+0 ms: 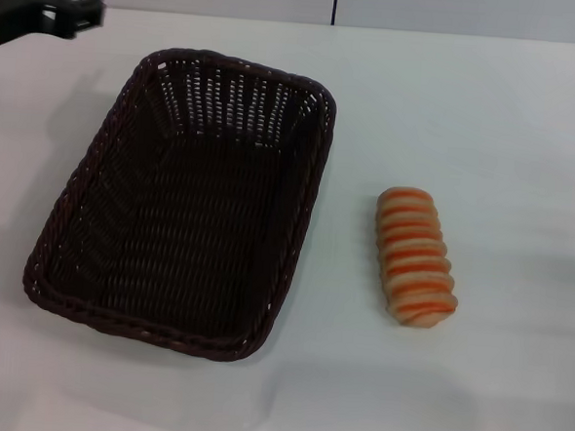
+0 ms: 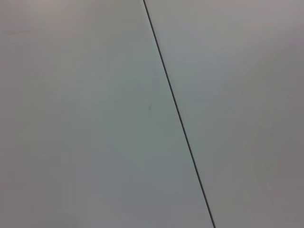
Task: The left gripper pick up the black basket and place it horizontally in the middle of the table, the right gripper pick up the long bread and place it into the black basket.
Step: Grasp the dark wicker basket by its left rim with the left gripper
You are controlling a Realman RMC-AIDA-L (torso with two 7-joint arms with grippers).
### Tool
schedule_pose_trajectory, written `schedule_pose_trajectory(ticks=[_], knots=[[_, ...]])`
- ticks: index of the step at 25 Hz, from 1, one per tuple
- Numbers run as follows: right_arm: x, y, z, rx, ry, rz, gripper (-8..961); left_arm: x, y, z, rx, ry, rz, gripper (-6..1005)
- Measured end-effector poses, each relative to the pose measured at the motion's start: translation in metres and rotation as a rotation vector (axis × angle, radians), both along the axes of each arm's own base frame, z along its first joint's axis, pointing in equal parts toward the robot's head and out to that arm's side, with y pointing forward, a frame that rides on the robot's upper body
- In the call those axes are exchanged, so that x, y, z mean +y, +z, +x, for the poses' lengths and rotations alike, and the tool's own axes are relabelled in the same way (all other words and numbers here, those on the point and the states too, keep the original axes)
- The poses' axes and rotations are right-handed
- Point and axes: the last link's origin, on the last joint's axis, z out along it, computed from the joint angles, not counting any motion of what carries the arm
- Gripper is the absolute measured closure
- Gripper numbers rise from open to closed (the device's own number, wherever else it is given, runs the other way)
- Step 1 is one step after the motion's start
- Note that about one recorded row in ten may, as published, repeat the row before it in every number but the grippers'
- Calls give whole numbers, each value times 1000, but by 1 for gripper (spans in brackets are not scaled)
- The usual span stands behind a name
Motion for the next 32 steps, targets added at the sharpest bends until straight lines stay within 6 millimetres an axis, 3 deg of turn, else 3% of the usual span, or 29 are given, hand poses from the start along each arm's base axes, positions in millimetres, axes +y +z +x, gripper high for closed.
schedule_pose_trajectory(ticks=[3, 9, 13, 26, 28, 32], knots=[[2, -1, -1, 0, 5, -7, 195, -12, 1, 17, 29, 77, -84, 230], [0, -2, -1, 1, 3, -13, 195, -23, -9, 24, 20, 154, -197, 229], [-2, -2, 1, 1, -2, -12, 194, -29, -27, 15, 22, 212, -268, 234], [-4, -1, 1, 0, -2, -11, 194, -29, -38, 2, 21, 278, -307, 294], [-4, -2, 1, 0, -3, -12, 194, -27, -48, -9, 35, 325, -350, 304], [-4, -2, 1, 0, -1, -13, 194, -26, -52, -11, 50, 336, -364, 323]])
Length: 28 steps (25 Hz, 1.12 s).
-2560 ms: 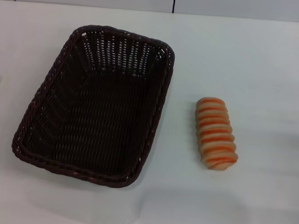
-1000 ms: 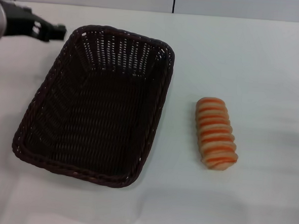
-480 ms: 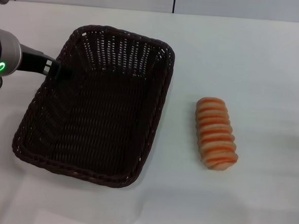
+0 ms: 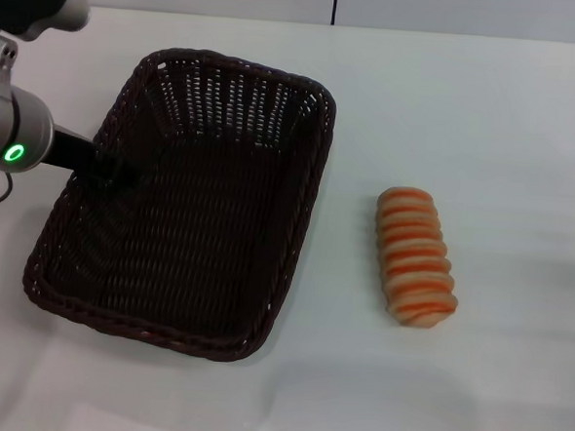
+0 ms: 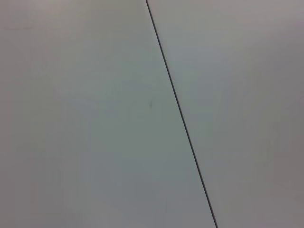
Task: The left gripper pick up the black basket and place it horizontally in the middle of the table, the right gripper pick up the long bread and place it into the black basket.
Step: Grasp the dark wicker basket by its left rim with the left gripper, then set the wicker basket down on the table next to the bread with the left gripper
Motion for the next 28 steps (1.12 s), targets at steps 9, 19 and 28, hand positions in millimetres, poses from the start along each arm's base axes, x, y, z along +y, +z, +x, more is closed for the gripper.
schedule_pose_trajectory(ticks=[9, 19, 28], knots=[[-1, 0, 1, 2, -4, -2, 194, 3, 2, 5, 31, -40, -29, 460], [-1, 0, -1, 3, 2, 3, 195, 20, 5, 11, 59, -165, -165, 745], [-6, 2, -1, 0, 11, 21, 195, 40, 29, 28, -101, -357, -281, 751]])
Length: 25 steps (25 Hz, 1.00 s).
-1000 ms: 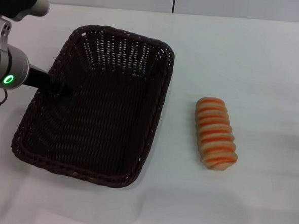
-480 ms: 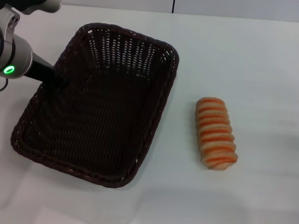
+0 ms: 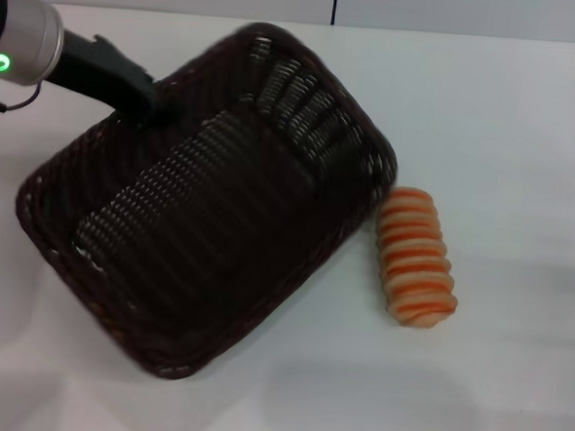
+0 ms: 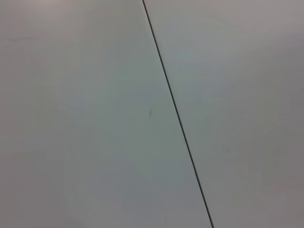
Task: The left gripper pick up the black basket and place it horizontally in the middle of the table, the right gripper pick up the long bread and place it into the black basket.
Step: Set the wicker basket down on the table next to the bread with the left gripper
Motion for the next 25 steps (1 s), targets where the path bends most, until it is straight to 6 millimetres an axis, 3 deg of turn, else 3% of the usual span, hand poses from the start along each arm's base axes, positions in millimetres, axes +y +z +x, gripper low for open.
schedule_pose_trajectory(ticks=[7, 14, 25], knots=[[-5, 2, -1, -1, 10, 17, 195, 18, 2, 15, -92, -113, -193, 769], [-10, 1, -1, 5, 12, 21, 195, 13, -10, 28, -109, -213, -340, 789], [-14, 1, -2, 5, 15, 25, 196, 7, -30, 31, -132, -262, -478, 793]])
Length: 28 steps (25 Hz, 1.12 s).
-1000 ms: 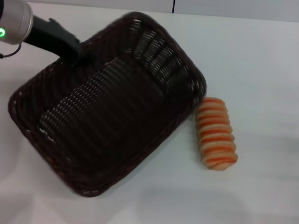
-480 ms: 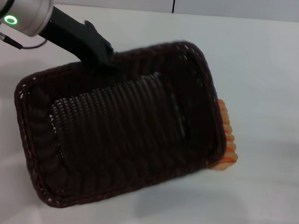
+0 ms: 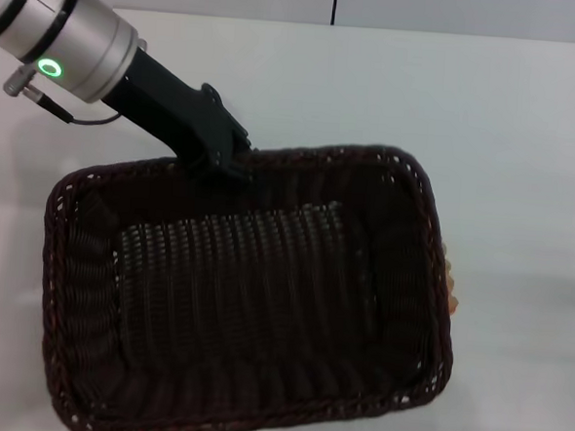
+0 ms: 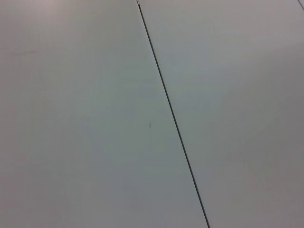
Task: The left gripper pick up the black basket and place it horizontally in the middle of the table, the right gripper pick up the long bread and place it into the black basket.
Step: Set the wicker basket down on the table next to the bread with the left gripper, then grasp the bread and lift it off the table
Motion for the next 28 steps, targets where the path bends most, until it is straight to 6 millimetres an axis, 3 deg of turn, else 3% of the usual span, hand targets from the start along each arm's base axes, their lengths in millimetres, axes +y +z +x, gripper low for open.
schedule_pose_trajectory(ticks=[12, 18, 22, 26, 28], knots=[[0, -1, -1, -5, 11, -10, 196, 0, -13, -1, 34, -60, -30, 797], [0, -1, -1, -8, 11, -12, 196, 5, -20, 11, 18, -146, 33, 773], [-1, -1, -1, -8, 13, -16, 196, 8, -16, 16, 6, -185, 93, 595], [-1, -3, -1, -8, 14, -26, 195, 21, 4, 34, -69, -256, 296, 432], [0, -6, -3, -8, 23, -45, 195, 21, 4, 34, -69, -256, 296, 353]])
